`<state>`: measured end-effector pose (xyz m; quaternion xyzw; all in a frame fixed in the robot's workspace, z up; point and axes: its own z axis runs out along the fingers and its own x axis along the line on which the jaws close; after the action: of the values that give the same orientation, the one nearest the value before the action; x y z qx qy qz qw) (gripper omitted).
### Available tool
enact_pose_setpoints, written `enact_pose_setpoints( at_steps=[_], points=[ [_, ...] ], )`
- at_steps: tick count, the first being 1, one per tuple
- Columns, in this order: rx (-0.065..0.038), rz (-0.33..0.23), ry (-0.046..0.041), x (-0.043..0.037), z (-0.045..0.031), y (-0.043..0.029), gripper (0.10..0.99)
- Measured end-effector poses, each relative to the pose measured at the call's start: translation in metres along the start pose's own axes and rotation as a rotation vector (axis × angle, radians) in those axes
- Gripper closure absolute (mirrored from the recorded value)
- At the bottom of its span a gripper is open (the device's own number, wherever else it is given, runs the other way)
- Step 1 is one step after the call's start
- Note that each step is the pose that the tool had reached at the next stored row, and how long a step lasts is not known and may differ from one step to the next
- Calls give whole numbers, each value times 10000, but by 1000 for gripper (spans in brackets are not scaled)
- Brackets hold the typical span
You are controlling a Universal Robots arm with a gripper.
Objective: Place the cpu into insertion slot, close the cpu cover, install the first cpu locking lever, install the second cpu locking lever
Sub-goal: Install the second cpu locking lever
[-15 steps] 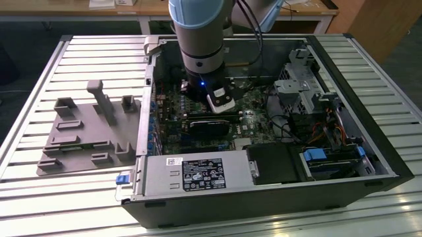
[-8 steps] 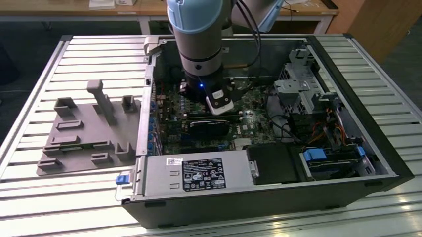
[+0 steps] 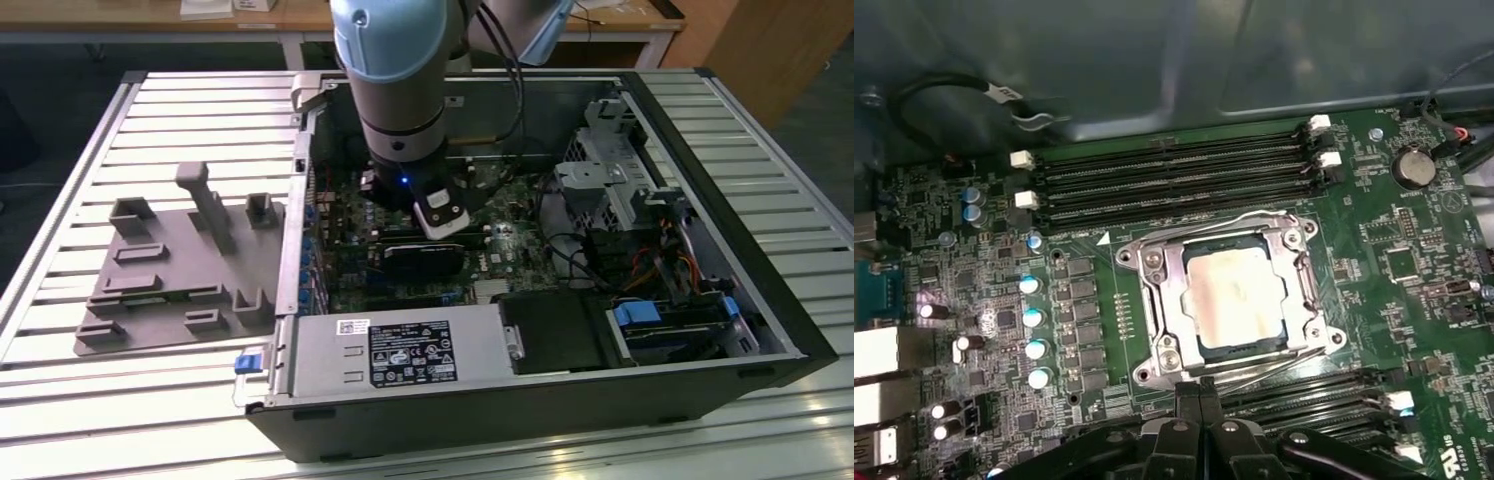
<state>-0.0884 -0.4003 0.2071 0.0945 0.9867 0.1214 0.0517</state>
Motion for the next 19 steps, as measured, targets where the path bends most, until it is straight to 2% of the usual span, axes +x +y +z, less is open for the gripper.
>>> enact_pose_setpoints(
  at_steps=[5,8,10,16,19],
  points=[
    [-178,0,38,17,13,-33,984],
    [-424,22,84,28,19,-50,984],
    [-531,35,103,28,19,-68,984],
    [-647,48,124,18,10,-128,984],
    [-782,63,149,16,10,-146,984]
  ],
)
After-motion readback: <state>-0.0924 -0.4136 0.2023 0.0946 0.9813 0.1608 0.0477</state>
